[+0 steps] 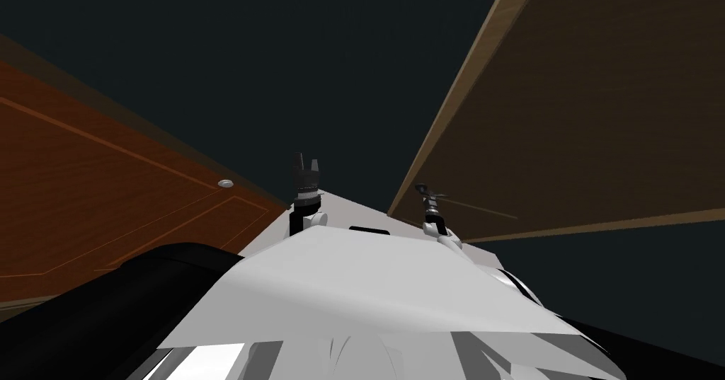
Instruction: Pull the door open
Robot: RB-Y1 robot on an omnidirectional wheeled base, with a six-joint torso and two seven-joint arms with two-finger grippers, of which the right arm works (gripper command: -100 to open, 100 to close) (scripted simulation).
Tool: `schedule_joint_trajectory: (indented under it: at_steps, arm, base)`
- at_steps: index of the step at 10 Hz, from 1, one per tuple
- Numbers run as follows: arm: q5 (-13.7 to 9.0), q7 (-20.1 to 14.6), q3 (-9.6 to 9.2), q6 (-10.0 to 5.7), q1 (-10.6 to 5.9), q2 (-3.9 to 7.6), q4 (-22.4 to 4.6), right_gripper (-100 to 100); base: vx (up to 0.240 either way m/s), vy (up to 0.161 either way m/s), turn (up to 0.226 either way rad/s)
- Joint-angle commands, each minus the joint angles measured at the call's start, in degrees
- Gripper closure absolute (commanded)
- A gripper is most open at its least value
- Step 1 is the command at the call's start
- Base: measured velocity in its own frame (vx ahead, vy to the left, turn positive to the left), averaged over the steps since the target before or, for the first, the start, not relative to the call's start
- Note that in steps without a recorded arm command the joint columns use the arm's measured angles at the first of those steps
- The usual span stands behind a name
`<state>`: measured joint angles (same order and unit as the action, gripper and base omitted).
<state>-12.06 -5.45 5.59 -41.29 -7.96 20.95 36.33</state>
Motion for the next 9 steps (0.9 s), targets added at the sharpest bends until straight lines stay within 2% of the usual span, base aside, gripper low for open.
schedule_joint_trajectory:
  at_steps: [1, 2, 3, 8, 9]
  arm:
    - [-0.37, -0.42, 0.56, 0.36, 1.00, 0.67, 0.98, -100]
    - [-0.22, -0.39, 0.31, -0.03, 0.49, 0.52, 0.28, -100]
    - [-0.22, -0.39, 0.31, -0.03, 0.49, 0.52, 0.28, 100]
    - [-0.22, -0.39, 0.31, -0.03, 0.49, 0.52, 0.28, 100]
    - [0.16, -1.41, -0.61, -0.34, 0.91, 1.00, 0.40, 100]
  base:
    - [0.165, -0.007, 0.085]
    - [0.071, -0.004, 0.015]
    - [-0.009, 0.000, -0.012]
    - [-0.014, -0.001, 0.000]
    - [-0.117, -0.060, 0.110]
